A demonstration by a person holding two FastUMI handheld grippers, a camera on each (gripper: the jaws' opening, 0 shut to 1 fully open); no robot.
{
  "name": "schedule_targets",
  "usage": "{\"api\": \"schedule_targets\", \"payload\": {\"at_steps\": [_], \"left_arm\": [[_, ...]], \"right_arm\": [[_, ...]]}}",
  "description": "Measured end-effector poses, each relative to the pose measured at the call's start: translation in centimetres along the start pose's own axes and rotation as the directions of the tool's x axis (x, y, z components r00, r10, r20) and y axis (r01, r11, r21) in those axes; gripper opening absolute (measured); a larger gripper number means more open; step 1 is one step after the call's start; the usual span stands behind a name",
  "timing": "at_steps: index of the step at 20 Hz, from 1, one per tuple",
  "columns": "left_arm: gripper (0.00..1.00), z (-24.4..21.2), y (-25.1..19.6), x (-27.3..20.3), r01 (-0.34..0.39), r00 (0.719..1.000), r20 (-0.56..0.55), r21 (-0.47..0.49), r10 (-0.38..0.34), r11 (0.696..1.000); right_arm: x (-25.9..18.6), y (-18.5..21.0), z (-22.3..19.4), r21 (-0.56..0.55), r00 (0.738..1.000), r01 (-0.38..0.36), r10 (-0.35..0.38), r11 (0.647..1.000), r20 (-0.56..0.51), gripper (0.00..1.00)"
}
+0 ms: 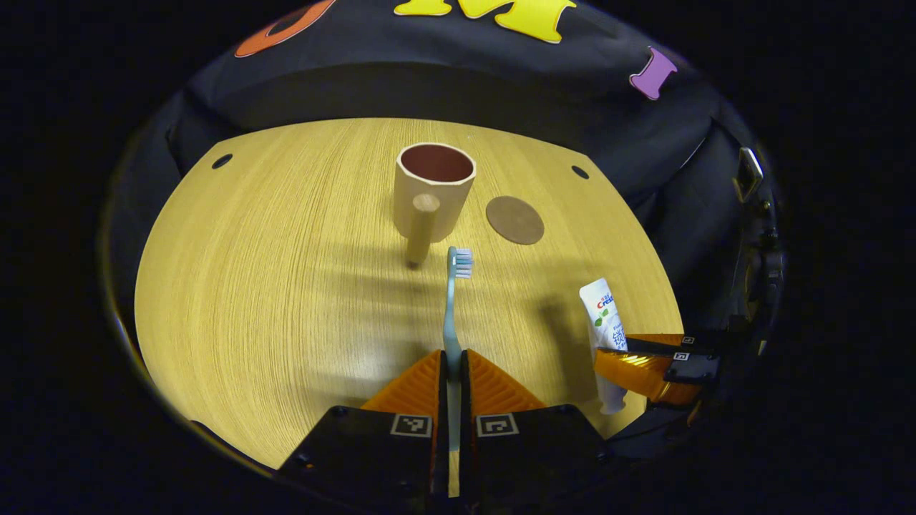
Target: Put the toothbrush and toothpaste on the desktop into the cup, then pick up the cup and place it on the coaster on the desktop.
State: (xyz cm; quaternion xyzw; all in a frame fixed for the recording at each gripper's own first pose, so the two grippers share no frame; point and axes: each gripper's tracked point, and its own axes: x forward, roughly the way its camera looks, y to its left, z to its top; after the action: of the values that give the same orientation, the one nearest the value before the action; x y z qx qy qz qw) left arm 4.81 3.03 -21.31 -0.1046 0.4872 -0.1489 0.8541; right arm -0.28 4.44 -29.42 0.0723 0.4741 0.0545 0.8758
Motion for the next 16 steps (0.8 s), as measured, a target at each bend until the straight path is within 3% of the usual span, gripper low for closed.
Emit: {"api": "schedule_targets", "payload": {"at_steps": [6, 12, 16], "left_arm": [[0.08, 5.4, 0.3, -4.5, 0.018, 0.977, 0.212, 0.051, -0.028, 0.999], [0.08, 10.9, 1.6, -9.8, 0.002, 0.906, 0.421, 0.091, -0.041, 0.996], [0.08, 14.4, 2.2, -12.8, -0.022, 0.842, 0.537, 0.126, -0.05, 0.992]], "right_arm": [[-3.2, 0.7, 3.9, -0.046, 0.992, 0.001, 0.005, 0.999, 0.125, 0.14], [-5.0, 1.6, 7.8, -0.083, 0.969, 0.01, 0.011, 0.997, 0.246, 0.14], [-5.2, 2.4, 9.7, -0.094, 0.952, 0.015, 0.014, 0.995, 0.307, 0.14]]}}
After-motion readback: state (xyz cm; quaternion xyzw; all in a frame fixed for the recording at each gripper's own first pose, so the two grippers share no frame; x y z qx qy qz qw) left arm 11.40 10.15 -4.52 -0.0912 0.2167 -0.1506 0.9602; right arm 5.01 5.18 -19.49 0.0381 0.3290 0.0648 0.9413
